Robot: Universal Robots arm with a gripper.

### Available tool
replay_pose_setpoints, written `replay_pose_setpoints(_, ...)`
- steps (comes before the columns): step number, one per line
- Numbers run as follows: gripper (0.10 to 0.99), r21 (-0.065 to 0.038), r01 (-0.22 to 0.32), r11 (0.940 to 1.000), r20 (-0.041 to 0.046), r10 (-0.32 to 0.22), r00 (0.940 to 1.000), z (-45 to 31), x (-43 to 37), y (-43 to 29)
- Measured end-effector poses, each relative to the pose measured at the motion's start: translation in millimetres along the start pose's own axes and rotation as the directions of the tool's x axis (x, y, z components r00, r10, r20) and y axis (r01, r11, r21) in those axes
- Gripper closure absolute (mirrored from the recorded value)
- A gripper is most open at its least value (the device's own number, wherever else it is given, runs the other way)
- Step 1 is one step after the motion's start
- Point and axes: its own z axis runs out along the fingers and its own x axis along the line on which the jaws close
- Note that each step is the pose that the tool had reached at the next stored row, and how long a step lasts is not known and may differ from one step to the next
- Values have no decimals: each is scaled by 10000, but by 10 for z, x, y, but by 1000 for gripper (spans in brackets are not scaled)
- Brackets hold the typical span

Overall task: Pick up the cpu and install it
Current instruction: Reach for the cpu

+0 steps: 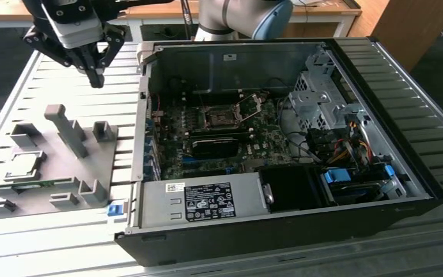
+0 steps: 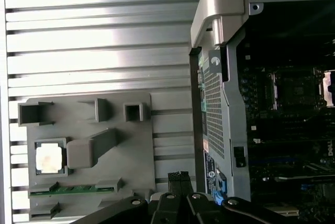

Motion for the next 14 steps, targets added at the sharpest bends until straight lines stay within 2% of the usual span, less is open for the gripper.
replay_pose_setpoints(14, 980, 2, -1, 10000, -20, 1, 10000, 16, 150, -12)
